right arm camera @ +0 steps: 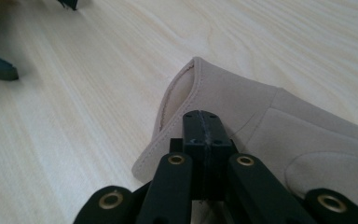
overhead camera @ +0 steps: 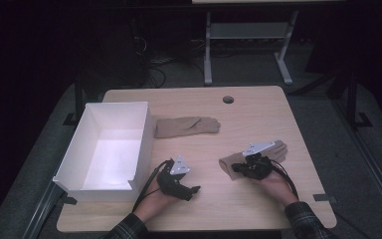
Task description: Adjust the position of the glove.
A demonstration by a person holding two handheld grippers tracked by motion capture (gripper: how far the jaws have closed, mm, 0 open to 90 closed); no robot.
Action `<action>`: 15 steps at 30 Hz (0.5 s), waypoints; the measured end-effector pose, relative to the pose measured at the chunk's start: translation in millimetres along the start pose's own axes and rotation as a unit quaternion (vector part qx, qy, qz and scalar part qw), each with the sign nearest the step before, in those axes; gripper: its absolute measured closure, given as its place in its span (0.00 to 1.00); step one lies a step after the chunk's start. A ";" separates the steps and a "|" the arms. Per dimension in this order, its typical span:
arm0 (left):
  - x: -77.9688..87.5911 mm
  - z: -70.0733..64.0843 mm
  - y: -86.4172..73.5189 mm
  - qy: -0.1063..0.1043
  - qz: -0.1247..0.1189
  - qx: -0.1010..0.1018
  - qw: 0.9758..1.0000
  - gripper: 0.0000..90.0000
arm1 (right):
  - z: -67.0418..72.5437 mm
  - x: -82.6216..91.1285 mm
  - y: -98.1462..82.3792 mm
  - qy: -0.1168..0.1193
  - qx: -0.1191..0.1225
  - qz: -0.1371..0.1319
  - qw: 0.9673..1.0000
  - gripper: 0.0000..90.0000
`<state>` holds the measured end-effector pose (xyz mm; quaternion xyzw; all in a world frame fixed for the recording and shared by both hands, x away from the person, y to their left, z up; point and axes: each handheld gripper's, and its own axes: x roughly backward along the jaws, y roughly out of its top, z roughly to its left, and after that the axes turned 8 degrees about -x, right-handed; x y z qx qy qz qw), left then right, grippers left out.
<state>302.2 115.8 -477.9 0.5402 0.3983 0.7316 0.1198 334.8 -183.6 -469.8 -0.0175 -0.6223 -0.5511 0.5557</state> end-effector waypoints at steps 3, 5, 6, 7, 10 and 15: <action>0.3 -0.7 -0.3 0.000 0.000 0.003 1.000 0.14 | 1.2 4.3 -3.7 0.000 0.003 0.005 1.000 1.00; 0.6 -0.9 -0.6 0.000 0.000 0.003 1.000 0.14 | 1.2 8.4 -7.7 0.002 0.002 0.007 1.000 1.00; 0.6 -0.9 -0.6 0.000 0.000 0.003 1.000 0.14 | 1.4 10.2 -9.6 0.002 0.001 0.007 1.000 1.00; 0.7 -0.3 -0.5 0.002 0.000 -0.002 1.000 0.14 | 1.1 12.5 -11.4 0.002 0.005 0.009 1.000 1.00; 0.6 -0.5 -0.6 0.002 -0.001 0.000 1.000 0.14 | 1.0 19.7 -17.9 0.002 0.002 0.013 1.000 1.00; 0.8 -0.8 -0.8 0.001 -0.001 0.002 1.000 0.14 | 1.2 30.3 -27.5 -0.003 0.004 0.019 1.000 1.00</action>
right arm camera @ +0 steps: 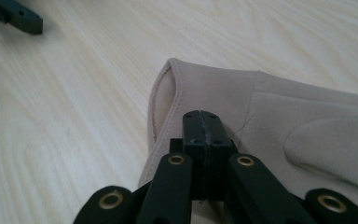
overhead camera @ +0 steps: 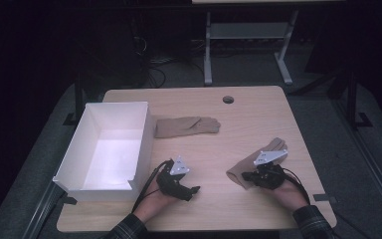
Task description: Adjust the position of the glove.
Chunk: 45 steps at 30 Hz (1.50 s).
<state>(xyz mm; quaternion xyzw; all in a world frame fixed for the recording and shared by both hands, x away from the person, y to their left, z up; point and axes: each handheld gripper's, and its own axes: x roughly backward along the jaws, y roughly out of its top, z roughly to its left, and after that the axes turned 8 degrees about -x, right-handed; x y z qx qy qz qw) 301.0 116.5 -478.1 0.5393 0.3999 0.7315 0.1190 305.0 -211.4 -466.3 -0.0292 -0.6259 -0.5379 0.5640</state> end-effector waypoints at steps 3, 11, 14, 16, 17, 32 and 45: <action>0.3 -0.4 -0.3 0.000 0.000 0.000 1.000 0.14 | 0.5 5.4 -6.0 -0.003 -0.001 0.000 1.000 1.00; 0.6 0.2 -0.3 0.001 0.002 -0.005 1.000 0.14 | -3.2 27.3 -28.1 -0.006 -0.013 0.007 1.000 1.00; 0.7 0.1 -0.3 0.001 0.002 -0.005 1.000 0.14 | -4.8 35.2 -36.1 -0.008 -0.017 0.008 1.000 1.00; 0.6 0.1 -0.2 0.001 0.002 -0.005 1.000 0.14 | -5.5 38.5 -39.5 -0.009 -0.021 0.008 1.000 1.00; 0.5 0.1 -0.1 0.001 0.002 -0.004 1.000 0.14 | -6.1 40.6 -41.1 -0.010 -0.022 0.009 1.000 1.00; -0.6 -0.8 0.4 0.000 -0.001 0.002 1.000 0.14 | -46.0 55.5 -8.5 -0.075 -0.062 -0.053 0.994 1.00; -0.4 -1.1 0.3 -0.002 -0.001 0.000 1.000 0.14 | -80.9 28.3 22.6 -0.108 -0.090 -0.058 0.988 1.00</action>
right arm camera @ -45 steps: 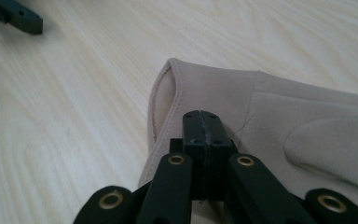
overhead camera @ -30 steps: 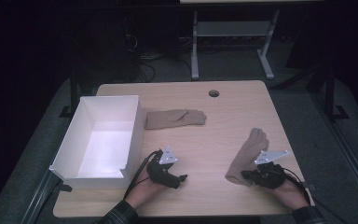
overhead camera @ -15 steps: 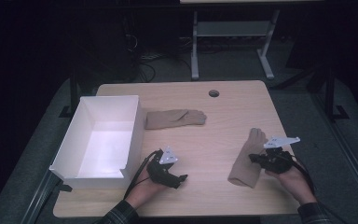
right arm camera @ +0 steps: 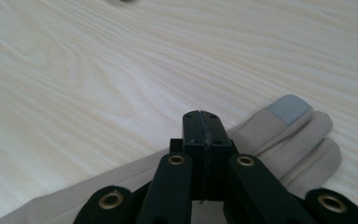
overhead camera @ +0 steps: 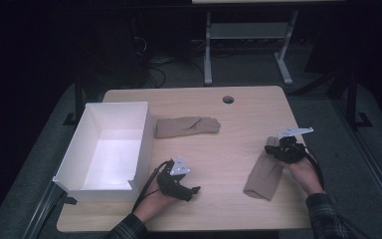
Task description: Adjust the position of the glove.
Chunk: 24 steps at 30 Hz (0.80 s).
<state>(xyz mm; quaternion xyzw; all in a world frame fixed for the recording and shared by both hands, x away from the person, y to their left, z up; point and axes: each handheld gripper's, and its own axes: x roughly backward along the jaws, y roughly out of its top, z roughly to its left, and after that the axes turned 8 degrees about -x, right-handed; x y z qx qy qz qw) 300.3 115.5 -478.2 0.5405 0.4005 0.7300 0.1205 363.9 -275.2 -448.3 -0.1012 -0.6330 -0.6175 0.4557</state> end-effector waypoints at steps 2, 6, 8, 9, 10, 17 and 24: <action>0.0 0.0 0.0 0.000 0.000 0.000 1.000 0.14 | -0.9 -6.5 0.6 -0.007 -0.005 0.007 1.000 1.00; 0.2 -0.4 -0.2 0.000 0.000 -0.001 1.000 0.14 | -1.8 -14.8 -2.0 -0.020 0.000 0.026 0.999 1.00; 0.1 -0.3 -0.2 -0.001 0.000 -0.001 1.000 0.14 | -2.2 -17.7 -3.8 -0.018 -0.001 0.028 0.999 1.00; 0.0 -0.2 -0.1 -0.001 0.000 -0.001 1.000 0.14 | -1.8 -18.8 -4.0 -0.016 -0.004 0.029 0.999 1.00; -0.1 -0.3 -0.1 -0.001 0.000 -0.001 1.000 0.14 | -1.2 -19.6 -4.0 -0.017 -0.001 0.029 0.999 1.00; 0.0 -0.4 -0.1 -0.001 0.000 -0.001 1.000 0.14 | 4.1 -21.2 -5.0 0.000 0.002 0.032 0.999 1.00; -0.2 -0.3 0.2 -0.002 0.000 -0.001 1.000 0.14 | 17.8 -25.8 -4.2 0.031 0.015 0.038 0.999 1.00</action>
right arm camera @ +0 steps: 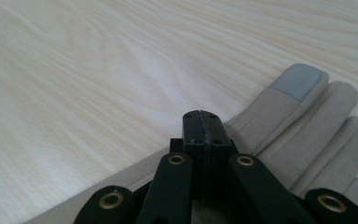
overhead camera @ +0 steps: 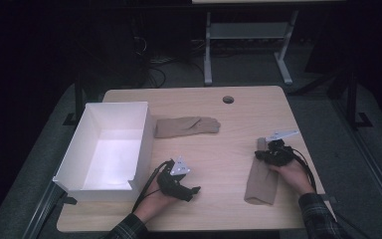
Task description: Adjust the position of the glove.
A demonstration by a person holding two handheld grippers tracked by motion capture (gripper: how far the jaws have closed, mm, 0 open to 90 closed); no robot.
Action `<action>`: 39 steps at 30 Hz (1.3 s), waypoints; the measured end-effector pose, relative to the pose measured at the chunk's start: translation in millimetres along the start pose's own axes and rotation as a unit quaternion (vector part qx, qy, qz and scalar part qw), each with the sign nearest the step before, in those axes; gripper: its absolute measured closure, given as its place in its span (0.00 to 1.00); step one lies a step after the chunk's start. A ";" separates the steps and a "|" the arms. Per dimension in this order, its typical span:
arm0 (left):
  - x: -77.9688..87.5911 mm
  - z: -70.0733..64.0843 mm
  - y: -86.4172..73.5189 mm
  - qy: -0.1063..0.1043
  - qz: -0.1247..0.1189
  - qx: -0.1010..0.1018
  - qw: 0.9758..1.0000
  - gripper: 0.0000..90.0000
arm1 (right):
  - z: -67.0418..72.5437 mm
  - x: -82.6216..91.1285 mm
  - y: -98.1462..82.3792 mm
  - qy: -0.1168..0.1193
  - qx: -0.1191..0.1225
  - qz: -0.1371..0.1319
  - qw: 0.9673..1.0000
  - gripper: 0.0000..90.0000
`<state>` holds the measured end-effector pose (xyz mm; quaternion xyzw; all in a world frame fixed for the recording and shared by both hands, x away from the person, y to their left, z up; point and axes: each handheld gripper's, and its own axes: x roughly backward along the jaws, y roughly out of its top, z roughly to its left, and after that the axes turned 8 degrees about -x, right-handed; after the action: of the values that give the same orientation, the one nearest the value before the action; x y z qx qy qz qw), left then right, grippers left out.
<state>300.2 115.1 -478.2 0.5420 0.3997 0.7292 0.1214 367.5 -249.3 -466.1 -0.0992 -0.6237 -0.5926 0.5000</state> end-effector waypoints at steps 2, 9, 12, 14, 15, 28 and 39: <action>0.0 0.0 0.0 0.000 0.000 0.000 1.000 0.14 | 4.6 -1.5 0.4 0.006 0.003 0.002 1.000 1.00; 0.4 -0.3 -0.2 0.000 0.000 -0.001 1.000 0.14 | 22.7 -7.0 2.0 0.029 0.026 0.010 0.999 1.00; 0.4 -0.3 -0.2 0.000 0.000 -0.001 1.000 0.14 | 27.8 -8.2 1.3 0.033 0.037 0.010 0.999 1.00; 0.4 -0.3 -0.1 0.000 0.001 -0.001 1.000 0.14 | 29.4 -8.5 1.3 0.034 0.037 0.010 0.999 1.00; 0.4 -0.3 -0.1 0.001 0.001 -0.001 1.000 0.14 | 29.4 -8.4 1.4 0.034 0.040 0.010 0.999 1.00; 0.4 -0.3 -0.4 -0.002 -0.001 -0.002 1.000 0.14 | -5.0 29.5 -5.7 -0.004 0.003 -0.060 0.998 0.73; 0.4 0.5 -0.1 -0.002 0.000 -0.007 1.000 0.13 | -54.5 33.5 -28.4 -0.081 -0.062 -0.069 0.992 0.39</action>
<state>300.4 115.7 -478.0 0.5429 0.3944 0.7307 0.1256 358.7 -318.6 -470.5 -0.1345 -0.6297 -0.6529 0.3988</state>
